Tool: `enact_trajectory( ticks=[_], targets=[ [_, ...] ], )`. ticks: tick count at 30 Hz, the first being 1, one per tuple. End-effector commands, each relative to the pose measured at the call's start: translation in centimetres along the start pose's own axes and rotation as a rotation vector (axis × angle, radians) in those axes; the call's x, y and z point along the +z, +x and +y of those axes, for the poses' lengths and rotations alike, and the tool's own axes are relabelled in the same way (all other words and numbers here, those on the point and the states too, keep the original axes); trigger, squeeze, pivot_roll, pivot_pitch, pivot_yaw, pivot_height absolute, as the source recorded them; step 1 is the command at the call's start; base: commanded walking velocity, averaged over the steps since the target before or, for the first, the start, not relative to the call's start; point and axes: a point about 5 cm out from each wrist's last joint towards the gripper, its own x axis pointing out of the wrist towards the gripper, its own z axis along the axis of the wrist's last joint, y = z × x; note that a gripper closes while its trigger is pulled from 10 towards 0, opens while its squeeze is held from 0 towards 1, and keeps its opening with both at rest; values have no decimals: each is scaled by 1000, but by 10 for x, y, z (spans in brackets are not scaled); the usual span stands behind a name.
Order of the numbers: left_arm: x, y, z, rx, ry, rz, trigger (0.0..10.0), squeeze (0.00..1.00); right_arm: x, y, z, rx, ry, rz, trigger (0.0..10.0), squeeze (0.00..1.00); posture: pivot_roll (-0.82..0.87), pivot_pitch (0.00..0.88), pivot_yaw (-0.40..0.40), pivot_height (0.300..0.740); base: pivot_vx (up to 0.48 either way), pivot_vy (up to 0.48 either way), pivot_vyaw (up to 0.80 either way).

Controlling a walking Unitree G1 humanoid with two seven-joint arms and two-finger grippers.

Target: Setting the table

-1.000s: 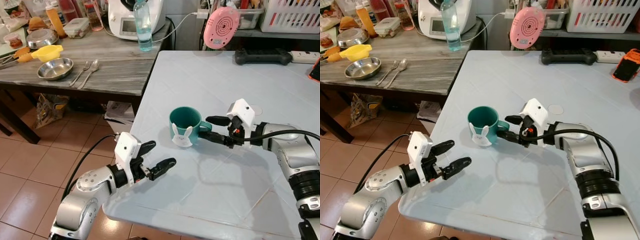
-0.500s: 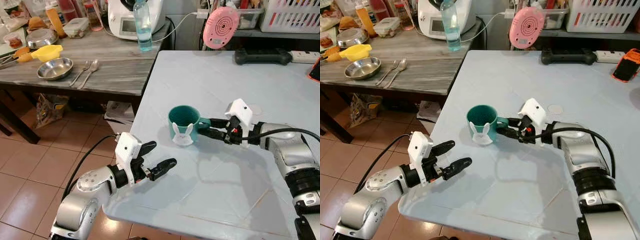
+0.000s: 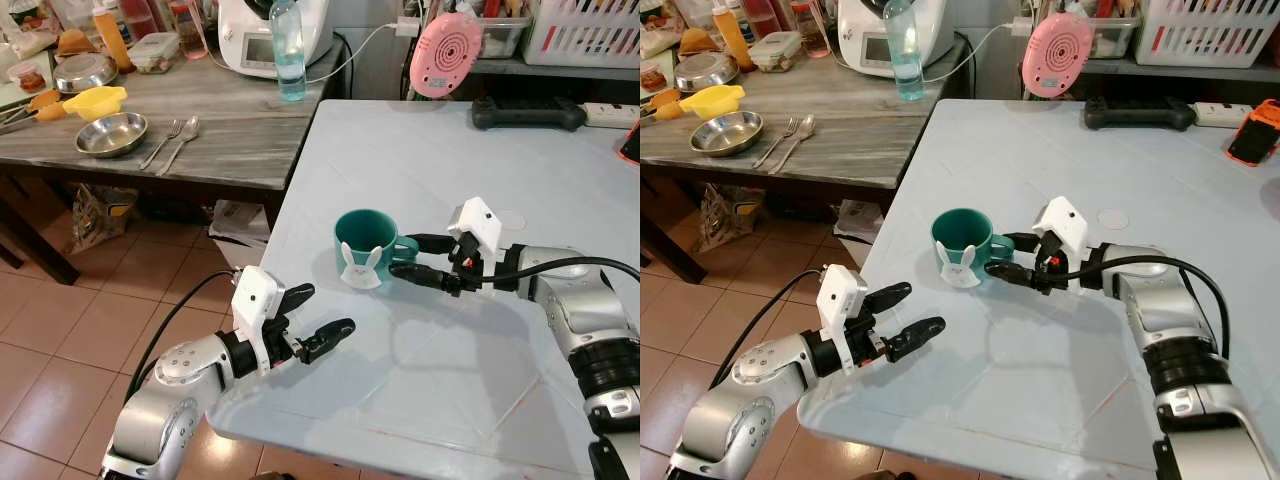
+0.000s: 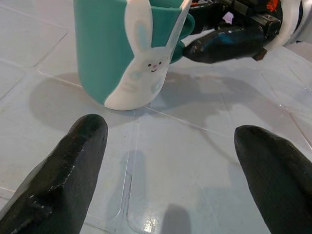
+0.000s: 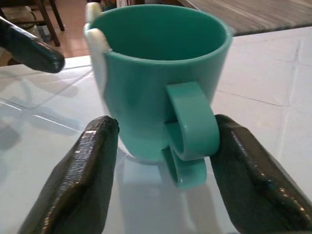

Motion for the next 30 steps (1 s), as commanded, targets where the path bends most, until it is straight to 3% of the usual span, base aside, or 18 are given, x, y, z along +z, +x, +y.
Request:
enact_trajectory(
  ticks=[1,19,24,28,29,30],
  targets=[
    [0,-1,1,5,9,7,10000,0,5,-1,2,21,-11,-18,10000,1000,0,90,67,740,0,0,0],
    [-1,0,1,2,13,10,10000,0,17,0,24,57,43,-97,10000,1000,-9,89,68,740,0,0,0],
    [-2,1,0,-2,11,12,10000,0,16,-2,25,37,33,-84,10000,1000,-15,89,67,740,0,0,0],
    [-3,2,-1,-5,12,14,10000,0,15,-7,20,-51,8,-76,10000,1000,-19,89,66,740,0,0,0],
    [-3,3,-1,-5,13,14,10000,0,14,-8,17,-92,2,-73,10000,400,-20,88,67,740,0,0,0],
    [-3,3,-1,-5,13,14,10000,0,14,-8,17,-103,-1,-71,10000,400,-21,88,67,740,0,0,0]
  ],
)
